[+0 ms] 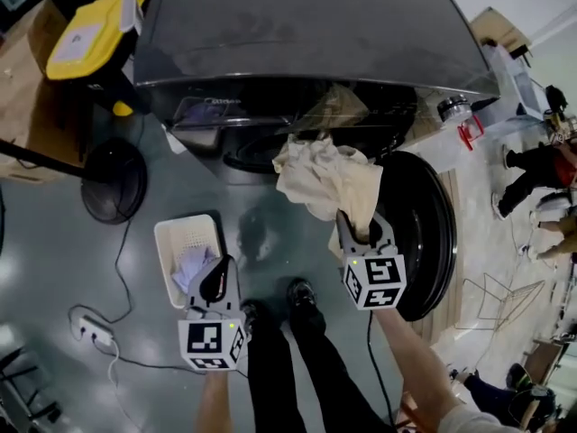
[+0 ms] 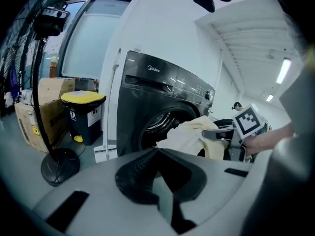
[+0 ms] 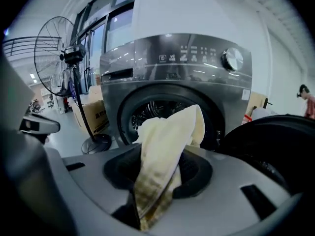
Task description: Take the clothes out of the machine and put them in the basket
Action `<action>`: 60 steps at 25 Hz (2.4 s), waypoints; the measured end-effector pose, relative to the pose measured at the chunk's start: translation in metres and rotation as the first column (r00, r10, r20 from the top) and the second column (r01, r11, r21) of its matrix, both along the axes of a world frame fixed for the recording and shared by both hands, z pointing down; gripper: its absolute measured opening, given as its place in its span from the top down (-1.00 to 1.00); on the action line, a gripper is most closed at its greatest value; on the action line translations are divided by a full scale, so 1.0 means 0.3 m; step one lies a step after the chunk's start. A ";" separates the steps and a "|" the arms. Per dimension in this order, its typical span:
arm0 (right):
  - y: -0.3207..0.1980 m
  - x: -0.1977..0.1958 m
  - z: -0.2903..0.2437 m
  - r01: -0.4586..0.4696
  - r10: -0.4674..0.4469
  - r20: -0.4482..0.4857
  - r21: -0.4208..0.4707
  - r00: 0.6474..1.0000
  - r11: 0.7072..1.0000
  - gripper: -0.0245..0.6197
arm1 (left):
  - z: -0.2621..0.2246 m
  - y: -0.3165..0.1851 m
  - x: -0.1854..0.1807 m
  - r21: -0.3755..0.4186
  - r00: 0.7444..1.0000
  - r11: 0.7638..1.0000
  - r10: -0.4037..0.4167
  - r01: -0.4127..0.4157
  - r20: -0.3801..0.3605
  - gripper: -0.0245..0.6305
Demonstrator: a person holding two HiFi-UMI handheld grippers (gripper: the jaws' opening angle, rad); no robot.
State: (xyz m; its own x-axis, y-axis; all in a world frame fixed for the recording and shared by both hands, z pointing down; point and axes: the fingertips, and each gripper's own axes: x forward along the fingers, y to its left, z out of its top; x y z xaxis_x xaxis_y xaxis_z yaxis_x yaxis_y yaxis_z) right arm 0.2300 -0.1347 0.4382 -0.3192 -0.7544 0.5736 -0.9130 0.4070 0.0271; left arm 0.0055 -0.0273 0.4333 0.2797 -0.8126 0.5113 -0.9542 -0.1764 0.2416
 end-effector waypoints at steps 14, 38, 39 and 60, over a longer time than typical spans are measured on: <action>0.173 -0.069 -0.340 0.114 -0.117 0.031 0.083 0.993 0.990 0.43 | -0.248 0.028 0.017 0.090 1.000 0.996 -0.025 0.025 0.004 0.87; 0.486 -0.891 -0.445 0.595 -0.609 0.153 0.128 0.779 0.793 0.43 | -0.245 0.492 -0.537 0.068 0.876 0.876 -0.481 0.478 0.030 0.87; 0.512 -0.921 -0.436 0.606 -0.620 0.162 0.130 0.768 0.785 0.43 | -0.234 0.520 -0.552 0.068 0.870 0.869 -0.492 0.489 0.033 0.87; 0.729 -1.386 0.076 0.729 -0.719 0.135 -0.048 0.682 0.683 0.43 | 0.066 0.855 -0.839 -0.043 0.749 0.748 -0.661 0.662 0.035 0.87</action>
